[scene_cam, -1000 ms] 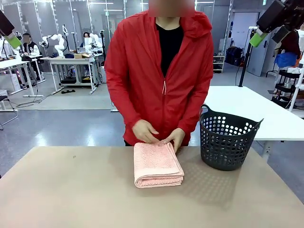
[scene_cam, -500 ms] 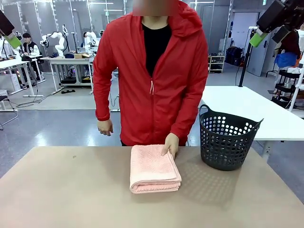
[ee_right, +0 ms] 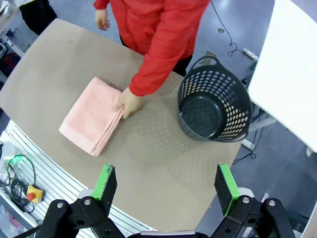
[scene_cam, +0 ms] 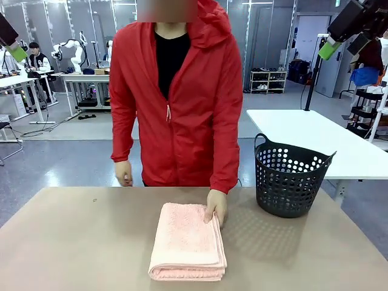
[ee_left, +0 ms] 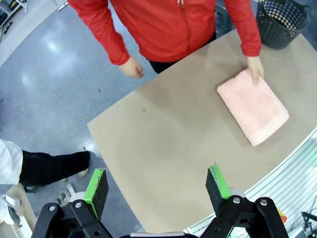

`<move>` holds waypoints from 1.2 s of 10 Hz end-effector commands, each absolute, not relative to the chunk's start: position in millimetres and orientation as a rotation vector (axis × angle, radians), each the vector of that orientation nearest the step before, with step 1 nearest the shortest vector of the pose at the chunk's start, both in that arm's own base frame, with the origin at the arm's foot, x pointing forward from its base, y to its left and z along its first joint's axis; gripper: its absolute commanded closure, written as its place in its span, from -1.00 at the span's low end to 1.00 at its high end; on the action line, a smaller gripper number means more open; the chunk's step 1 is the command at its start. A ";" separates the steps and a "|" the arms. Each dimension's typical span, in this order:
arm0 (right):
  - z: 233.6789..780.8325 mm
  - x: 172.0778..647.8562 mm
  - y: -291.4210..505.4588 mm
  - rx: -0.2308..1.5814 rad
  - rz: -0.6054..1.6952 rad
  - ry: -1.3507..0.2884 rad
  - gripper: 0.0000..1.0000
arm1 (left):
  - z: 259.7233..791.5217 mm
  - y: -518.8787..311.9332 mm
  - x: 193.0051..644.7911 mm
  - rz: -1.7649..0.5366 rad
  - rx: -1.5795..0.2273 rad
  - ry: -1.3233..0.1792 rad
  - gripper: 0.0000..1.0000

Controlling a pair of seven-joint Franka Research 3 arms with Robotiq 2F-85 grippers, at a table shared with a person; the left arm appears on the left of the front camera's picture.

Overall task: Fold the towel.
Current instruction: Pick up the 100 cm Hotel Towel and place it on the left side of the table.

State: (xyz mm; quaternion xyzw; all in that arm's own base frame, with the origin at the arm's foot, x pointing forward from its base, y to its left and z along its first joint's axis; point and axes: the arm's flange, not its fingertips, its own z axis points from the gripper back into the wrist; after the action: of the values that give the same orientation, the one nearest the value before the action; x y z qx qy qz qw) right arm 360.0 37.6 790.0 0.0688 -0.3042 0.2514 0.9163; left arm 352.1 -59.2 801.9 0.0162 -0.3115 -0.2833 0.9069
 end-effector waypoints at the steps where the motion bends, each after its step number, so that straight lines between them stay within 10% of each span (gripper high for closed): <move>1: 788.8 360.1 36.8 0.135 0.509 -0.632 -1.00 | 804.7 -56.0 353.4 -0.604 0.054 -0.647 -1.00; 12: 788.8 360.1 36.8 0.135 0.509 -0.632 -1.00 | 804.7 -56.0 353.4 -0.604 0.054 -0.647 -1.00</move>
State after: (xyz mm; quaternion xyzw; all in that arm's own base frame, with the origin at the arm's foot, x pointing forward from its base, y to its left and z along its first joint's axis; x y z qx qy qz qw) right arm 360.0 37.6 790.0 0.0688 -0.3042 0.2514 0.9163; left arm 352.1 -59.2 801.9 0.0162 -0.3115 -0.2833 0.9069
